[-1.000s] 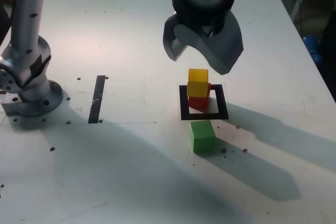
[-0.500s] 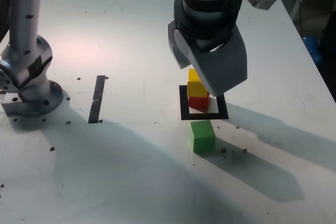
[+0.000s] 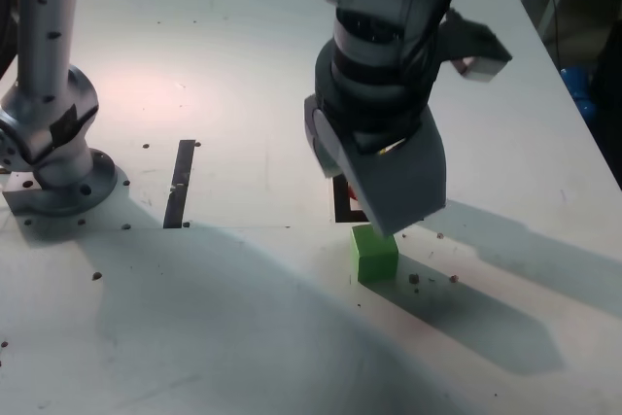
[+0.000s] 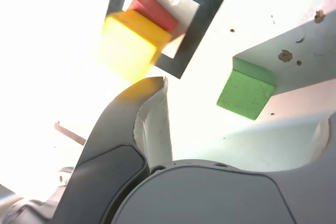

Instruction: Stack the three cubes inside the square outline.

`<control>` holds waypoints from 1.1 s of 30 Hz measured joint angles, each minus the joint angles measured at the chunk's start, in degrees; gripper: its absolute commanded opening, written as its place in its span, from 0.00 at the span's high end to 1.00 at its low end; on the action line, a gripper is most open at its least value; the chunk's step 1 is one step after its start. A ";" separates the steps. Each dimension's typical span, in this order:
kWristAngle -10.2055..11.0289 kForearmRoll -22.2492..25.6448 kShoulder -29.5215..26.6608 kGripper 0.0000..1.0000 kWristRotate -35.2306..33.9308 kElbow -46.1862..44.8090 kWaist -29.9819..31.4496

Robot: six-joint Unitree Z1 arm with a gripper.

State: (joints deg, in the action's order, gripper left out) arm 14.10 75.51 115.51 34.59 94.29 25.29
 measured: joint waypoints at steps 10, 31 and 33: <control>-1.95 -3.79 2.20 0.06 -0.04 -1.78 0.00; -5.34 -7.82 7.23 0.41 -0.58 -2.48 0.00; -5.35 -8.03 7.67 0.52 -0.87 -2.48 0.00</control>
State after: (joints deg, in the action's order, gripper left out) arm 8.75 67.49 123.18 33.72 91.81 25.29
